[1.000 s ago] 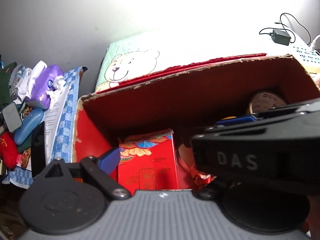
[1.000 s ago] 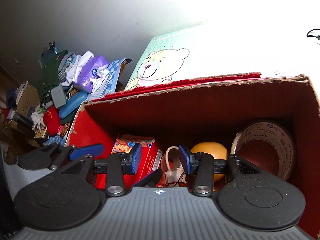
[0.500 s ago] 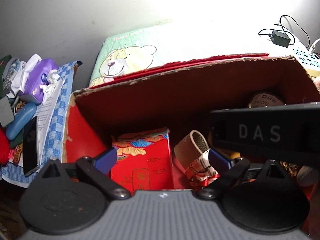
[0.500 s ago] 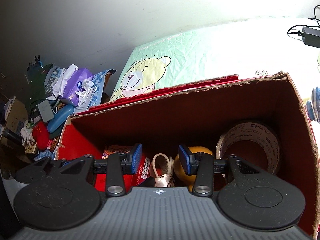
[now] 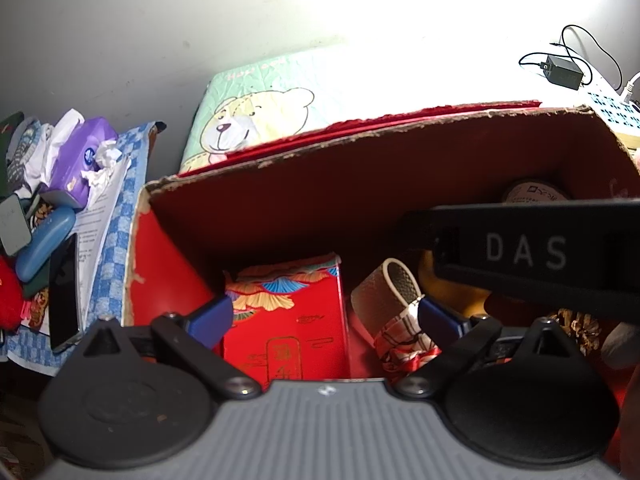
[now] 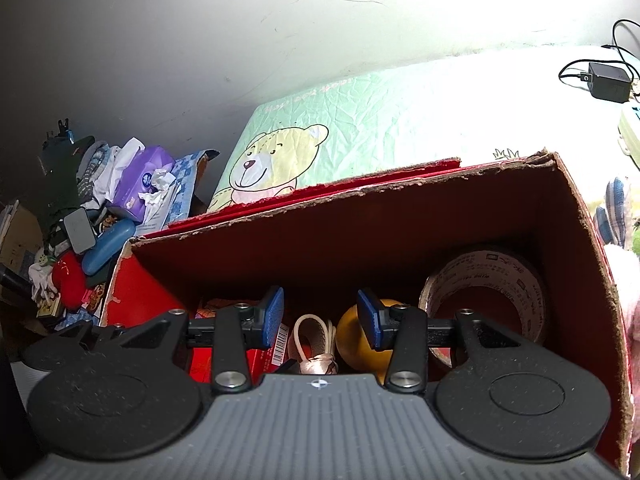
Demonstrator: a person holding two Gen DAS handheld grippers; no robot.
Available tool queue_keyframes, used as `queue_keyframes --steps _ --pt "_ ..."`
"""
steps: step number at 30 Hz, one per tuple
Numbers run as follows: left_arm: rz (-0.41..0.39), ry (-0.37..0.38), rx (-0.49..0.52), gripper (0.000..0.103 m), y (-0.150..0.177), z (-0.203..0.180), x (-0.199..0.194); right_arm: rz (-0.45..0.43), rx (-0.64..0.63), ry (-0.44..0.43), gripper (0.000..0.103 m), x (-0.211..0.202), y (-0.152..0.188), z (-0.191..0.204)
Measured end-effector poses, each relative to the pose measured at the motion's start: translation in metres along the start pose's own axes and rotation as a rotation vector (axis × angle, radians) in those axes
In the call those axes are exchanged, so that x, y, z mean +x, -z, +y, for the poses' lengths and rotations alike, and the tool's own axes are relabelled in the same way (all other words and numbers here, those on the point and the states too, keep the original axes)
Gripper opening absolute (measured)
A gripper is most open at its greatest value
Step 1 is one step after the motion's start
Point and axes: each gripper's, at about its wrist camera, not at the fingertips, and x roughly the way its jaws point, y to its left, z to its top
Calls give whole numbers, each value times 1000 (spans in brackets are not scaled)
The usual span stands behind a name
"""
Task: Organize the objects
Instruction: 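Withdraw the right gripper slightly from the gift box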
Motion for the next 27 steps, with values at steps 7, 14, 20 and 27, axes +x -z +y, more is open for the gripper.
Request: queue_keyframes --steps 7,14,20,27 --pt "2 -1 4 98 -1 1 1 21 -19 12 45 3 0 4" --pt "4 -1 6 99 -1 1 2 12 -15 20 45 2 0 4" --pt "5 -2 6 99 -1 1 2 8 -18 24 45 2 1 4" --pt "5 -3 7 99 -2 1 2 23 -20 32 45 4 1 4"
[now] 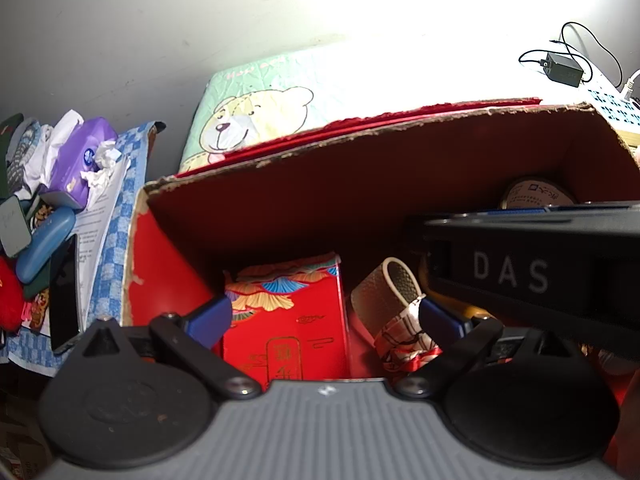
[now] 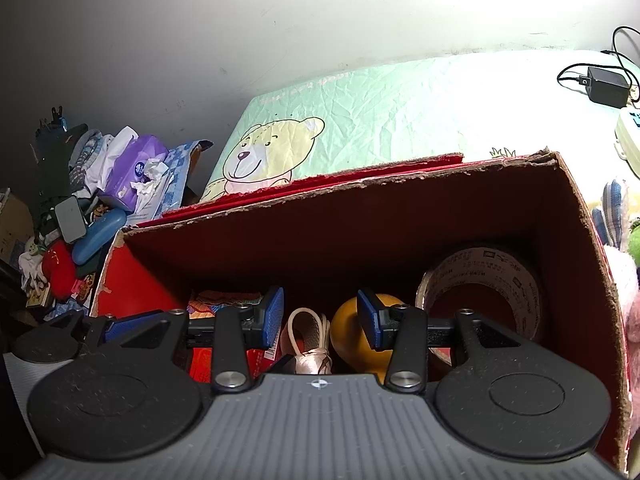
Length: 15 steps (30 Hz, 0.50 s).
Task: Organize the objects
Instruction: 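Withdraw the right gripper slightly from the gift box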
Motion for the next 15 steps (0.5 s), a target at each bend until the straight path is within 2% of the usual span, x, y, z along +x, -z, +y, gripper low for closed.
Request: queue_keyframes --steps 7,15 --pt "6 -5 6 99 -2 -1 1 36 3 9 45 5 1 0" --pt "8 -9 7 99 -1 -1 2 17 53 21 45 0 2 -7"
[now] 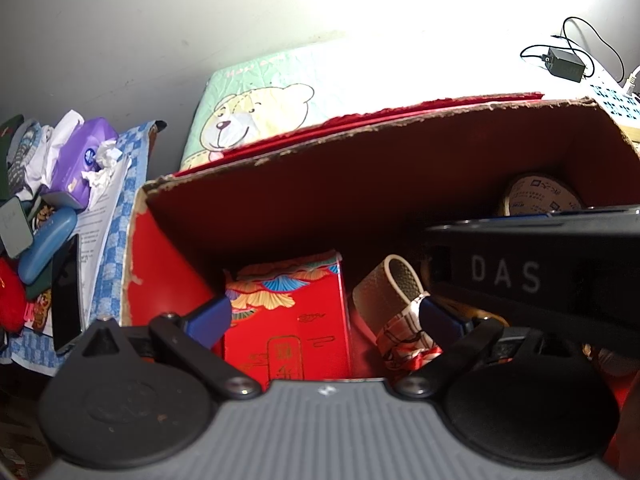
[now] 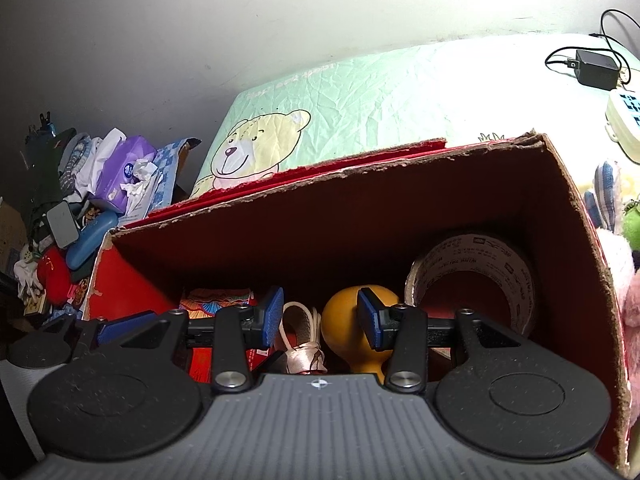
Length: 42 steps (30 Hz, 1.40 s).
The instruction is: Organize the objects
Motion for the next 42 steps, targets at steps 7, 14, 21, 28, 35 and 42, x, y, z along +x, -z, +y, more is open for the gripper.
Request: queue_keyframes --steps 7,14,21,28,35,42 --pt "-8 10 -4 99 1 1 -1 -21 94 31 46 -7 3 -13" --pt "-16 8 -12 99 2 1 -2 -95 81 76 46 -26 10 -15" --pt "-43 8 -15 99 3 2 -5 -157 18 103 47 -47 24 -15" --pt "-134 -26 -38 99 7 5 -28 -257 -27 126 58 -86 36 -15" --pt "-195 -26 -77 100 19 11 -75 -316 -4 138 68 -114 55 -13" --pt "-167 -62 -91 101 41 6 -94 -331 -21 120 69 -128 71 -7"
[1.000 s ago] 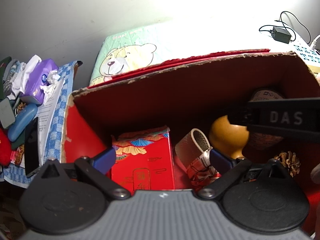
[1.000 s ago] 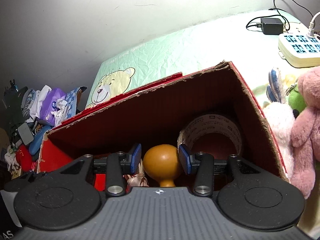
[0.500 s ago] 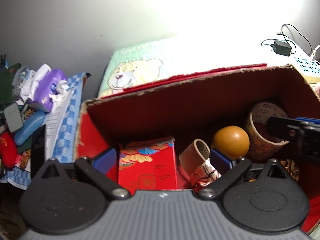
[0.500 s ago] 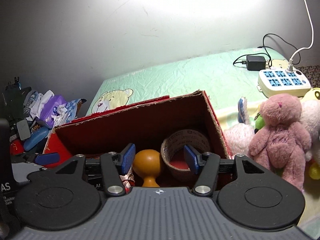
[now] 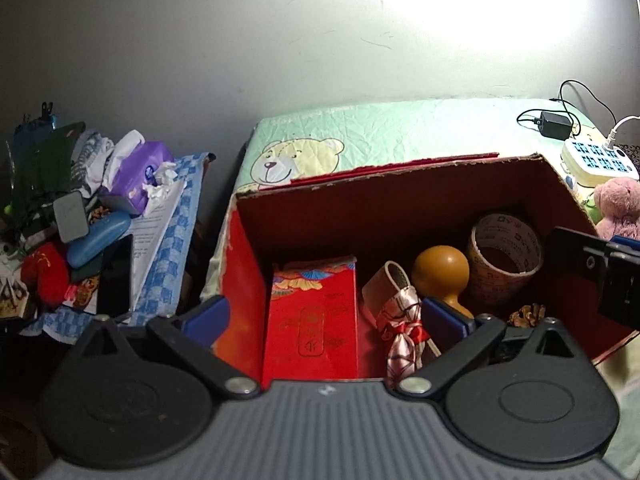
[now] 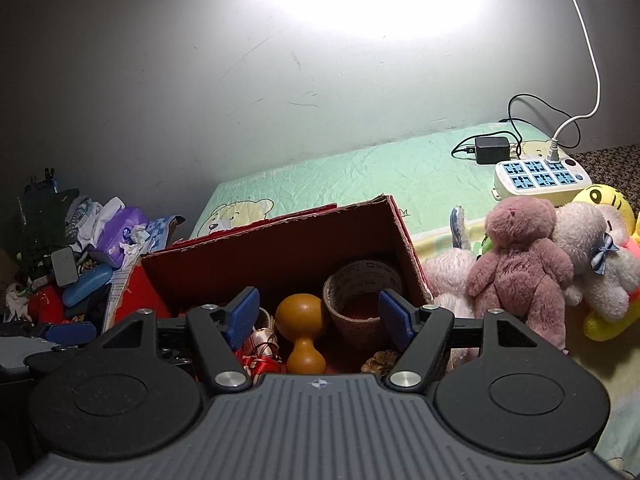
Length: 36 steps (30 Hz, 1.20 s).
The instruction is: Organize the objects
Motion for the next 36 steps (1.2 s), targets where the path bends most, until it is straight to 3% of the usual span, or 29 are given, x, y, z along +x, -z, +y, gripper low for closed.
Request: queue_keyframes --steps 21,36 --pt "47 -69 -76 101 43 -24 -36 57 -47 -53 71 -28 22 -18" --pt "168 -12 -99 101 72 -46 -33 137 -40 -58 72 -30 39 -30"
